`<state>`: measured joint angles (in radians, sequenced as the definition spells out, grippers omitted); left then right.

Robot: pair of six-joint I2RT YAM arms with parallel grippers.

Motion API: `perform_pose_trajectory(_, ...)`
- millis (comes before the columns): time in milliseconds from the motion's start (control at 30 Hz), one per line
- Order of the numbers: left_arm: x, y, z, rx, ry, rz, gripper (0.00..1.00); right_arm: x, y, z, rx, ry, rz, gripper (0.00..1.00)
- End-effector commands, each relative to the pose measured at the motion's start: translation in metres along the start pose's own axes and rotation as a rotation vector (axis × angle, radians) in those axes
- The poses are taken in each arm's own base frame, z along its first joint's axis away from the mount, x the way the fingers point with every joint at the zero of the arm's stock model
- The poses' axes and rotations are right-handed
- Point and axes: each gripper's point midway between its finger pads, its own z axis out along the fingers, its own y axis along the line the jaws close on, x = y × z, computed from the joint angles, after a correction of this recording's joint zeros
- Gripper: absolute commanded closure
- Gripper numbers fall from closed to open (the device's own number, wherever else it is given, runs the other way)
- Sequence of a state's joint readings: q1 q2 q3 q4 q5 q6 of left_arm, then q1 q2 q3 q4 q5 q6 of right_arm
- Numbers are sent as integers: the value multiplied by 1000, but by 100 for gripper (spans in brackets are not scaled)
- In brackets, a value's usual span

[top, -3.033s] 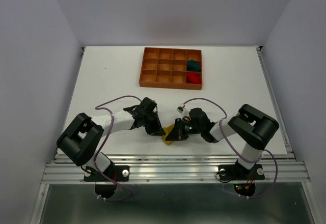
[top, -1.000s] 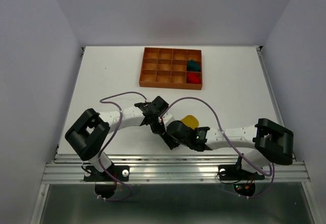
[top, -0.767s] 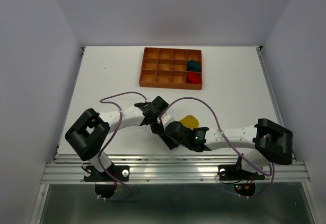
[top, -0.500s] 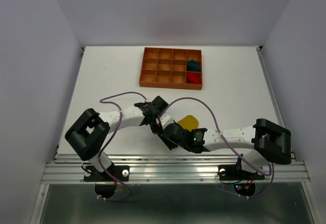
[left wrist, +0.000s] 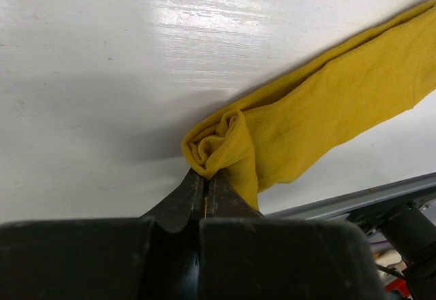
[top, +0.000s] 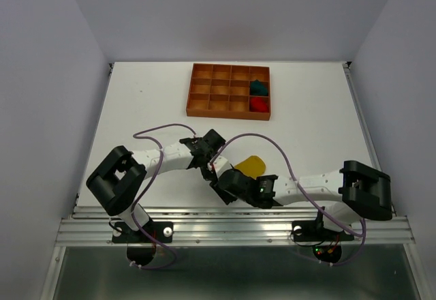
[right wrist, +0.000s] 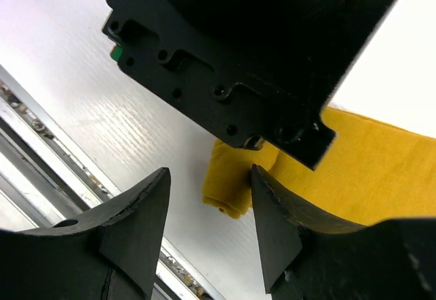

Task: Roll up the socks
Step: Roll the sock at the center of the board.

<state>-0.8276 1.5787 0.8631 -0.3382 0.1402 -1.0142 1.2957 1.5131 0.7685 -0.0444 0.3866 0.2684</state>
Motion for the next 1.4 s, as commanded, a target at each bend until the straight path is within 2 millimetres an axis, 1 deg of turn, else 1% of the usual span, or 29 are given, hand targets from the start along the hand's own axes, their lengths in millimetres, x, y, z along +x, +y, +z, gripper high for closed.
perform_pose_trajectory(0,10,17,-2,-55,9,-4,100,-29,7,-15,-34,-110,37,44)
perform_pose_trajectory(100,11,17,-1,-50,13,-12,100,-27,6,-19,-46,-112,47,44)
perform_pose_trajectory(133,10,17,-1,-47,11,-15,100,-28,10,-21,-55,-116,44,44)
perform_pose_trajectory(233,11,15,-1,-45,14,-15,100,-29,9,-22,-50,-119,40,44)
perform_pose_trajectory(333,11,14,-2,-44,14,-16,100,-28,15,-22,-76,-123,31,44)
perform_pose_trajectory(467,11,15,-3,-44,10,-22,100,-25,19,-16,-88,-135,39,44)
perform_pose_trajectory(633,11,15,-3,-44,14,-24,100,-13,16,-2,-52,-102,27,44)
perform_pose_trajectory(733,11,15,-4,-46,13,-23,100,-6,15,2,-42,-84,20,44)
perform_pose_trajectory(867,12,16,-3,-48,16,-29,100,4,9,8,0,-60,14,44)
perform_pose_trajectory(1000,13,17,-3,-50,18,-35,100,10,4,9,25,-43,4,44)
perform_pose_trajectory(1033,13,17,-3,-50,19,-35,100,11,1,9,41,-38,2,44)
perform_pose_trajectory(1133,11,15,-4,-47,15,-37,100,21,-19,10,153,-7,-18,44)
perform_pose_trajectory(1167,11,15,-4,-50,15,-37,100,23,-22,11,169,-3,-24,44)
perform_pose_trajectory(1200,11,15,-4,-50,15,-37,100,32,-28,10,193,30,-44,44)
perform_pose_trajectory(1300,12,17,-3,-61,20,-39,100,37,-37,7,244,44,-44,44)
perform_pose_trajectory(1367,12,17,-3,-61,21,-41,100,34,-41,5,264,40,-40,44)
